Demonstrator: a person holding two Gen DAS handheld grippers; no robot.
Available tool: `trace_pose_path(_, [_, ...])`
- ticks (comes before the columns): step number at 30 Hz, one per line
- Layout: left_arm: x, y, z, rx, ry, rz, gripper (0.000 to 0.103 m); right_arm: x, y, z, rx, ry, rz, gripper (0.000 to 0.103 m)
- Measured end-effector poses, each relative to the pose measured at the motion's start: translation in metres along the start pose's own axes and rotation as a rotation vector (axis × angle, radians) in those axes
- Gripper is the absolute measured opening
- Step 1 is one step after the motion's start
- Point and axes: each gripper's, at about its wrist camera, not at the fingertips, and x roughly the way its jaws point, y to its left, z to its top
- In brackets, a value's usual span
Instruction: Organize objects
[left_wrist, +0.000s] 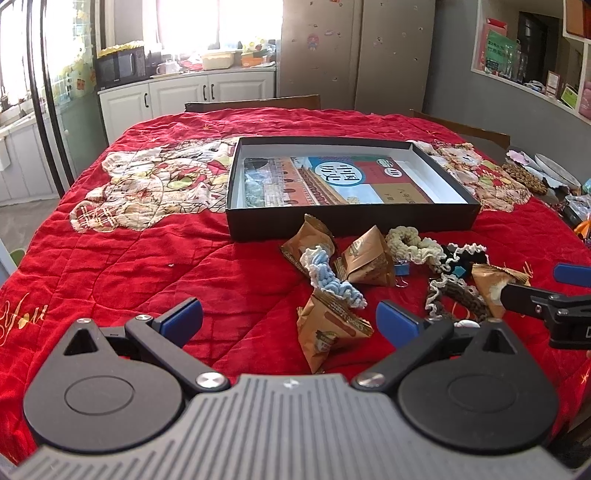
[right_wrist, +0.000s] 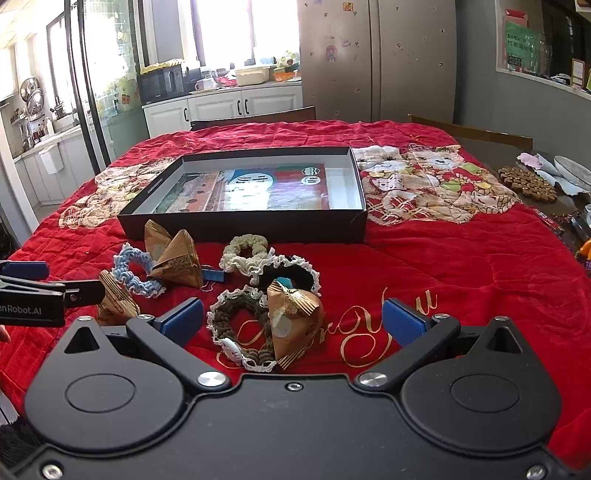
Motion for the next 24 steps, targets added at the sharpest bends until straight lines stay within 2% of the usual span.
trace_pose_path(4, [0.002, -0.003, -0.002, 0.056, -0.013, -0.026, 0.103, -0.002, -0.002, -0.001, -0.025, -0.028, 0.002, 0.103])
trace_pose_path(8, [0.004, -0.005, -0.007, 0.126, -0.033, -0.078, 0.103, -0.006, -0.002, -0.006, -0.126, -0.083, 0.078, 0.101])
trace_pose_path(10, [0.007, -0.007, -0.009, 0.148, -0.034, -0.109, 0.103, -0.008, 0.002, -0.011, -0.185, -0.109, 0.129, 0.094])
trace_pose_path(14, [0.015, -0.008, -0.012, 0.156, -0.043, -0.139, 0.101, -0.003, 0.012, -0.017, -0.254, -0.105, 0.165, 0.074])
trace_pose_path(20, [0.029, -0.008, -0.017, 0.17, -0.046, -0.143, 0.096, 0.007, 0.008, -0.022, -0.234, -0.116, 0.113, 0.066])
trace_pose_path(24, [0.039, -0.004, -0.02, 0.153, -0.02, -0.158, 0.089, 0.02, -0.003, -0.023, -0.198, -0.062, 0.084, 0.059])
